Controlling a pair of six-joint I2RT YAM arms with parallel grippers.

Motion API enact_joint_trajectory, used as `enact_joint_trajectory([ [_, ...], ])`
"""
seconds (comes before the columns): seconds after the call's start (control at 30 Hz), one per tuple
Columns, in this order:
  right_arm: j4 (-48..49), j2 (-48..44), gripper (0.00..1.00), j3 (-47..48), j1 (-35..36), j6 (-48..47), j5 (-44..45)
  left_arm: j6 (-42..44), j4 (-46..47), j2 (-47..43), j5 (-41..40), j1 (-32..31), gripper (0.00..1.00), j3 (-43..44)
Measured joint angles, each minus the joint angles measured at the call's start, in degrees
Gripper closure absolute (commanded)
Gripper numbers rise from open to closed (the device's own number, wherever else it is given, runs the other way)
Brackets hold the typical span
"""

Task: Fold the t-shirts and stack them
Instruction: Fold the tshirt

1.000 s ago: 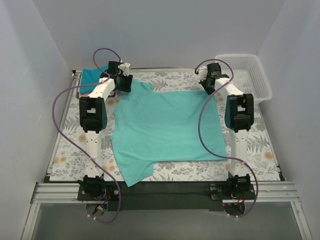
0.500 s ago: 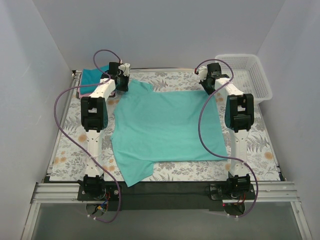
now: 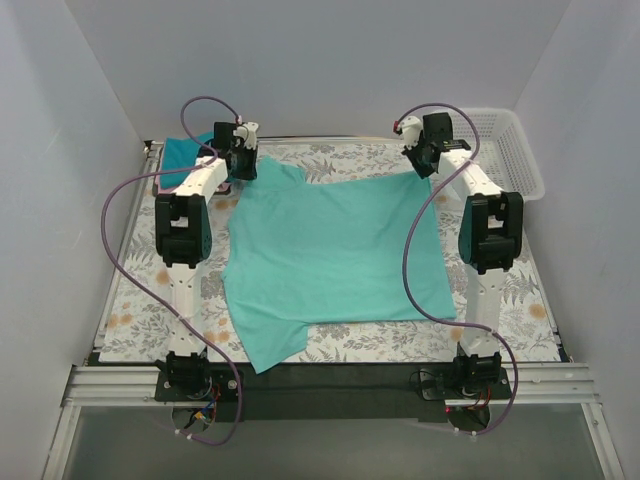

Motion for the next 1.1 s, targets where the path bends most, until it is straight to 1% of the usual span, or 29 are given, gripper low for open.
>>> enact_joint_trajectory([
  [0.2,0.5,-4.4,0.99,-4.0,-0.1,-0.4,-0.7,0.9,3.7,-7.6,1.8,0.0,1.0,-8.0],
  [0.33,0.5,-5.1,0.99,-6.5,-0.4,-0.6,-1.2,2.1,6.2,-11.8,3.5,0.2,1.0,-11.9],
  [0.43,0.4,-5.6,0.99,-8.7,-0.8,-0.9,-1.3,3.3,7.8,-15.3,4.9,0.3,1.0,-16.3],
  [0.57,0.5,-7.1,0.99,-10.8,-1.4,-1.2,-1.9,4.9,8.9,-19.5,6.4,0.8,1.0,-21.8],
  [0.77,0.7,-12.1,0.99,-15.2,-2.1,-2.4,-4.2,7.5,10.0,-26.4,8.5,2.1,1.0,-30.6],
  [0.93,1.8,-16.3,0.99,-21.0,-2.7,-3.9,-6.0,10.0,10.9,-31.6,10.5,3.0,1.0,-36.5],
  [1.1,2.6,-18.0,0.99,-26.6,-3.0,-5.4,-6.8,11.9,10.5,-35.4,12.3,3.0,1.0,-41.5],
])
